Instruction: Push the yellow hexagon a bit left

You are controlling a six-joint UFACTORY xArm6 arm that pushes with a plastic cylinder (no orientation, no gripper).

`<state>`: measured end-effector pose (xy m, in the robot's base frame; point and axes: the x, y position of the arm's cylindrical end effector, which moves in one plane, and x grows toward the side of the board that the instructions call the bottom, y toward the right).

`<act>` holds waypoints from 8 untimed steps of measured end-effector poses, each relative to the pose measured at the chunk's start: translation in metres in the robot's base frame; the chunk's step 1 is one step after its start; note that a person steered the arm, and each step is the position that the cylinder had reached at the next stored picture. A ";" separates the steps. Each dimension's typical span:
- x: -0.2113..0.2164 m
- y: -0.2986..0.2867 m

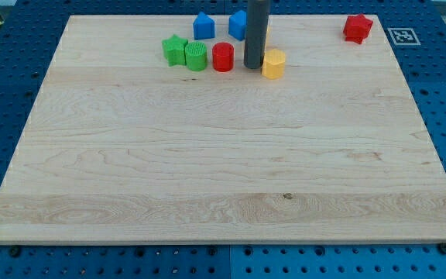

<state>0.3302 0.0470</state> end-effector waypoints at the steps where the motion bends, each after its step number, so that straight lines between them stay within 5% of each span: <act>1: -0.008 0.000; 3: -0.043 0.017; 6: -0.022 0.074; 8: 0.010 0.057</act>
<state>0.3398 0.1036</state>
